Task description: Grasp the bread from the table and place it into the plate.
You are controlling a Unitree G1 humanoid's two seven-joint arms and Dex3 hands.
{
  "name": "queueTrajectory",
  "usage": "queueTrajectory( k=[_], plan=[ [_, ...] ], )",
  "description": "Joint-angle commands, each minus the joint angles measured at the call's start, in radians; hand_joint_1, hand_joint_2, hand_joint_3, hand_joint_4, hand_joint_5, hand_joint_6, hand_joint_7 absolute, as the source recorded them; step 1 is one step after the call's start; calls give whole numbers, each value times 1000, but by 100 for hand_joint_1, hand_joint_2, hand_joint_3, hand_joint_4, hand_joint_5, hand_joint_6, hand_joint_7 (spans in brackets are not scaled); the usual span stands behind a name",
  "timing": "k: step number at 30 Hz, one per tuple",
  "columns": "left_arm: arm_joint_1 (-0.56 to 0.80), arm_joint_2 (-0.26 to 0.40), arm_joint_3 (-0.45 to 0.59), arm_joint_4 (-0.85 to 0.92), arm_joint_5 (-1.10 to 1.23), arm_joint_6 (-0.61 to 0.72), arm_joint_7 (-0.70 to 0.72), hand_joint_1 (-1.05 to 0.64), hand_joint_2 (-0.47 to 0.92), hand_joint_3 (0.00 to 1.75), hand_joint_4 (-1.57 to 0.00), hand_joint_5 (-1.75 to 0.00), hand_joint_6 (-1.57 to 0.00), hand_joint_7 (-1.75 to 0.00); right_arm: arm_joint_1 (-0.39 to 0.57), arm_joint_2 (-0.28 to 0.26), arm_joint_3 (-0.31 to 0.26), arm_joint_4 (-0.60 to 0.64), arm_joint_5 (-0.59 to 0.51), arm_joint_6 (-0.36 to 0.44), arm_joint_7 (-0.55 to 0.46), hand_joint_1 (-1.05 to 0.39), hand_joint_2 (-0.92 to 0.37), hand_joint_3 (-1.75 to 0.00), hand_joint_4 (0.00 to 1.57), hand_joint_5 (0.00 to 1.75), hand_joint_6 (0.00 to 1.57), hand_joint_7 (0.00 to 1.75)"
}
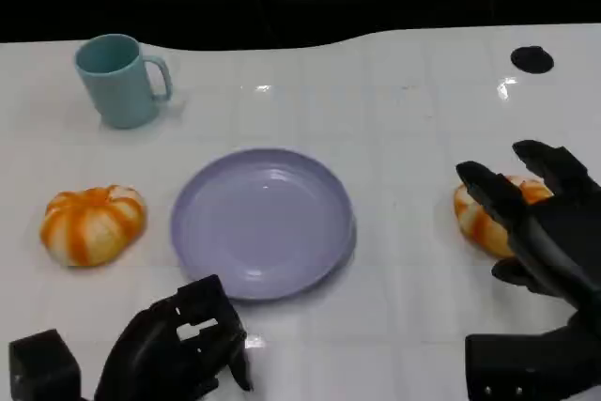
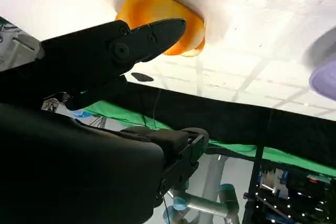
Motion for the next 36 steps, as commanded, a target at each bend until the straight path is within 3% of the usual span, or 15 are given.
queueTrajectory(
  k=[1, 10, 19, 36],
  plan=[
    [2, 10, 7, -4, -2, 3, 4, -60, 84, 36, -78, -175, -71, -148, -48, -4, 18, 60, 13, 18, 7, -51, -81, 0, 0, 33, 22, 1],
    [5, 8, 7, -8, -4, 6, 3, -59, 84, 37, -77, -175, -71, -148, -155, 2, 71, 244, 26, 18, -31, -63, -81, 0, 0, 43, 23, 1],
    [9, 10, 9, -11, -5, 4, 1, -59, 84, 37, -78, -175, -71, -147, -262, 34, 134, 439, 51, 20, -53, -62, -79, 0, 4, 44, 26, 2],
    [27, 8, 4, -39, -2, 7, 7, -60, 84, 38, -78, -175, -71, -148, -418, 110, 227, 760, 139, 14, -81, -56, -74, 0, 24, 17, 32, 1]
  ],
)
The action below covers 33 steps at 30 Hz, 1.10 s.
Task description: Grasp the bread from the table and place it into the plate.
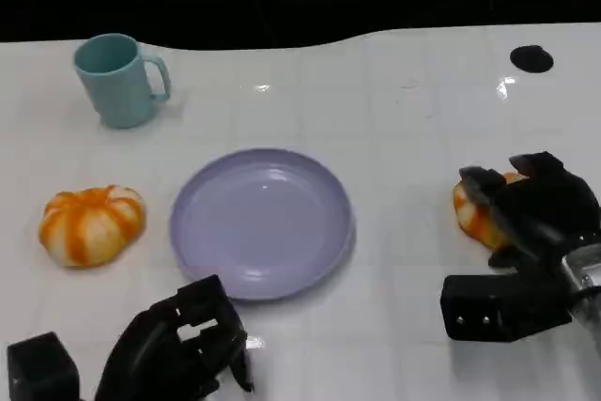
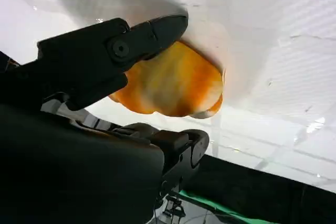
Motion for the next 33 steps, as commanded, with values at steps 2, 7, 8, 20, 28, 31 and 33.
queueTrajectory(
  k=[2, 7, 8, 20, 28, 31, 33],
  plan=[
    [12, 14, 4, -15, 3, 0, 7, -59, 84, 38, -78, -175, -71, -148, -31, 15, 20, 86, 32, 7, -5, -52, -76, -1, 29, 16, 35, 2],
    [15, 13, 5, -19, -1, 9, 6, -58, 83, 39, -77, -175, -71, -149, -60, 25, 22, 165, 68, -16, -35, -39, -86, -1, 59, 14, 54, 4],
    [16, 13, 4, -20, 1, 9, 8, -58, 83, 39, -77, -175, -70, -149, -65, 25, 20, 175, 78, -23, -40, -36, -88, -1, 71, 16, 62, 5],
    [19, 13, 4, -22, 6, 0, 7, -59, 82, 42, -78, -175, -70, -150, -101, 0, 45, 277, 96, -197, -288, -20, -91, -16, 87, 174, 81, 132],
    [20, 12, 2, -29, 12, 7, 18, -58, 82, 43, -77, -175, -70, -150, -119, 0, 43, 293, 101, -237, -380, -21, -90, -20, 85, 175, 75, 136],
    [23, 13, 0, -34, 13, 13, 20, -59, 81, 44, -76, -175, -70, -149, -118, -2, 39, 283, 105, -260, -414, -19, -87, -18, 88, 175, 76, 147],
    [24, 13, 0, -36, 7, 17, 18, -58, 81, 45, -76, -175, -69, -149, -114, -1, 37, 267, 105, -272, -437, -20, -86, -17, 89, 175, 77, 147]
  ],
)
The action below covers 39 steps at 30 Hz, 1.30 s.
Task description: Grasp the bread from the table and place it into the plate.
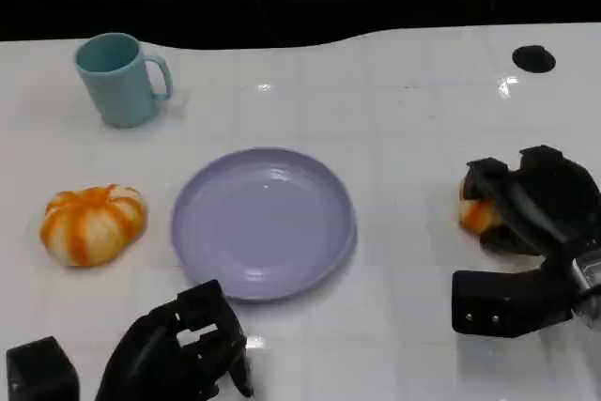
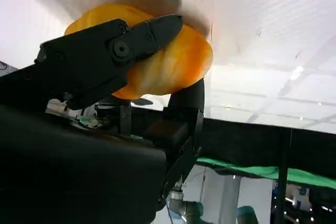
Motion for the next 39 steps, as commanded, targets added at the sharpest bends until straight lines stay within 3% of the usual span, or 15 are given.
queueTrajectory(
  k=[1, 7, 13, 15, 22, 29, 34, 39],
  plan=[
    [8, 13, 2, -17, 0, 6, 8, -58, 80, 45, -76, -175, -69, -149, -15, -18, -7, -24, 14, -26, -59, -19, -85, -17, 90, 175, 78, 147],
    [-1, 13, 5, 0, 5, -7, 9, -59, 80, 47, -77, -175, -70, -150, -8, -8, -18, -65, 35, -65, -67, -17, -86, -18, 91, 175, 82, 142],
    [-2, 15, 4, 2, 8, -9, 12, -59, 79, 47, -77, -175, -70, -150, -6, 2, -22, -133, 55, -83, -47, -16, -84, -23, 92, 175, 79, 153],
    [-2, 15, 7, 8, 5, -14, 6, -59, 79, 47, -77, -175, -70, -150, -5, 7, -24, -159, 61, -89, -36, -17, -69, -57, 93, 175, 78, 154],
    [1, 17, 8, 19, -1, -26, -4, -58, 79, 48, -77, -175, -70, -149, -15, 40, -28, -215, 86, -112, -6, -15, -41, -111, 98, 175, 79, 161],
    [10, 18, 5, 12, -2, -26, -7, -59, 79, 48, -77, -175, -70, -148, -31, 95, -31, -253, 110, -128, 47, -19, -33, -127, 98, 175, 74, 174],
    [18, 21, 2, -8, 3, -11, 5, -60, 79, 47, -77, -175, -71, -148, -47, 131, -16, -251, 94, -152, 38, -18, -28, -133, 100, 175, 81, 164],
    [22, 23, 1, -10, 2, -14, 1, -59, 79, 47, -78, -175, -71, -148, -63, 163, 1, -234, 88, -168, 46, -19, -28, -132, 101, 175, 80, 167]
  ],
)
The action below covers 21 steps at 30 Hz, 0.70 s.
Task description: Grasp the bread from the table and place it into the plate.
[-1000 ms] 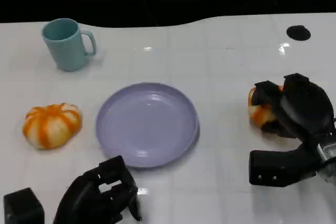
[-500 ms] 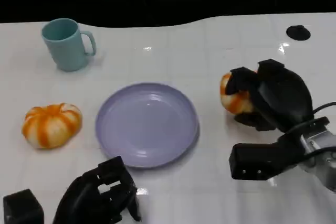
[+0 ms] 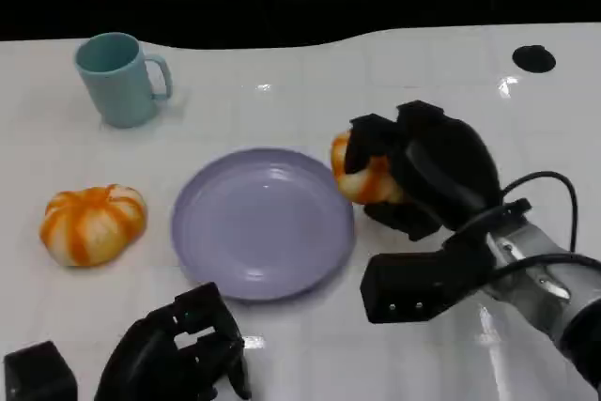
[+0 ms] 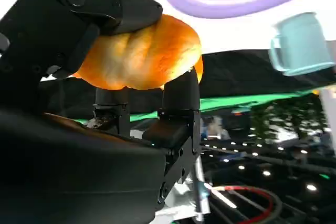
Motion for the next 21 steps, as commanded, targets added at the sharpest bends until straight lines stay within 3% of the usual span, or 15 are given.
queueTrajectory(
  k=[1, 6, 12, 21],
  plan=[
    [14, 19, 2, -12, 5, -3, 0, -58, 79, 47, -78, -175, -71, -148, -30, 20, 11, 10, -7, -10, 4, -20, -28, -130, 101, 175, 78, 171],
    [23, 17, -1, -14, 8, -17, -3, -61, 80, 46, -78, -175, -72, -147, -32, 43, 16, 2, 8, -33, 47, -19, -37, -103, 99, 175, 76, 168],
    [38, 16, -6, -21, 10, -23, -2, -62, 80, 45, -79, -175, -72, -147, -24, 65, 23, -7, -1, -57, 56, -19, -32, -130, 99, 175, 74, 175],
    [56, 14, -18, -49, 13, -17, 7, -61, 80, 45, -79, -175, -73, -148, -48, 125, 44, 52, 9, -69, 98, -16, -38, -114, 93, 175, 69, 175]
  ],
)
